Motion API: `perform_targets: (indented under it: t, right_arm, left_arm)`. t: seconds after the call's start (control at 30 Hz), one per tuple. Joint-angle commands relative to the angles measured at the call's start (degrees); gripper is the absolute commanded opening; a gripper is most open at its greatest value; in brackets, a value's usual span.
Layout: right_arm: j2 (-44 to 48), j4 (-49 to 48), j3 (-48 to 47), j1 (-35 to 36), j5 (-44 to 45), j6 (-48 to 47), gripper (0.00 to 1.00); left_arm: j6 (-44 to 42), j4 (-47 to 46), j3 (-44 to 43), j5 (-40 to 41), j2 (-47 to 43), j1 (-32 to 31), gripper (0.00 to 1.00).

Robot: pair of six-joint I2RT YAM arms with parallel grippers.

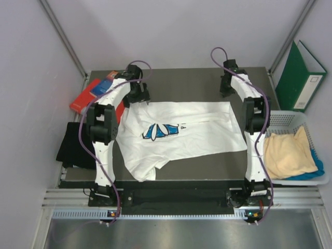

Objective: Fold and stack the t-shirts
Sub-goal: Fold the flattened tshirt in 1/3 of the way

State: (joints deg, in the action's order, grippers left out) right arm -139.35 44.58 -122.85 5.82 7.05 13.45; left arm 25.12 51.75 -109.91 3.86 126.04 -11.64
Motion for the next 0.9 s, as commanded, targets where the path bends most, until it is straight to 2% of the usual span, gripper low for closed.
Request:
perform_targets:
  t: [0.0, 0.17, 0.2, 0.23, 0.27, 0.3, 0.33, 0.37, 0.5, 0.63, 0.77, 0.87]
  right_arm:
    - [-3.29, 1.39, -8.72, -2.66, 7.72, -0.27, 0.00]
    - [-4.44, -0.80, -10.57, -4.94, 3.52, -0.18, 0.00]
    - [-4.01, -0.89, -10.31, -4.95, 1.67, -0.27, 0.00]
    - [-2.43, -1.42, -9.61, -5.03, -0.09, -0.44, 0.00]
    - [-1.29, -2.38, -7.60, -4.95, -1.50, -0.79, 0.00]
    - [-0.23, -2.82, -6.28, -4.95, -3.43, -0.54, 0.00]
    - [2.48, -3.96, -4.87, -4.86, -4.58, -0.36, 0.00]
    - [3.90, -4.23, -2.07, -4.86, -5.89, -0.27, 0.00]
    - [10.84, -4.85, 4.62, -3.98, -9.68, -0.88, 0.00]
    - [18.83, -5.73, 13.66, -3.10, -13.54, -2.29, 0.00]
    - [21.40, -3.80, 17.99, -1.87, -17.06, -3.26, 0.00]
    - [22.01, -3.36, 21.24, -0.73, -18.30, -4.22, 0.00]
  left_arm:
    - [0.45, 0.20, -3.29, -0.69, -3.60, 0.04, 0.99]
    - [0.36, 1.77, -3.38, -2.01, -2.82, 0.04, 0.99]
    - [0.54, 2.48, -3.56, -2.19, -2.47, 0.04, 0.98]
    - [0.54, 3.00, -3.73, -2.36, -2.12, 0.04, 0.92]
    - [0.63, 3.62, -3.73, -2.80, -1.68, 0.04, 0.72]
    - [0.63, 4.49, -3.21, -2.89, -1.50, 0.04, 0.45]
    - [0.80, 4.59, -2.77, -2.89, -1.67, 0.04, 0.14]
    - [1.06, 4.85, -2.25, -2.46, -2.11, 0.04, 0.00]
    - [1.42, 4.59, 0.13, -3.24, -4.30, 0.04, 0.00]
    - [2.64, 8.61, -1.44, -3.59, -6.77, 0.56, 0.00]
    - [4.40, 16.53, -4.52, -4.65, -8.35, 0.92, 0.00]
    - [5.81, 19.35, -2.08, -4.56, -11.60, 1.44, 0.00]
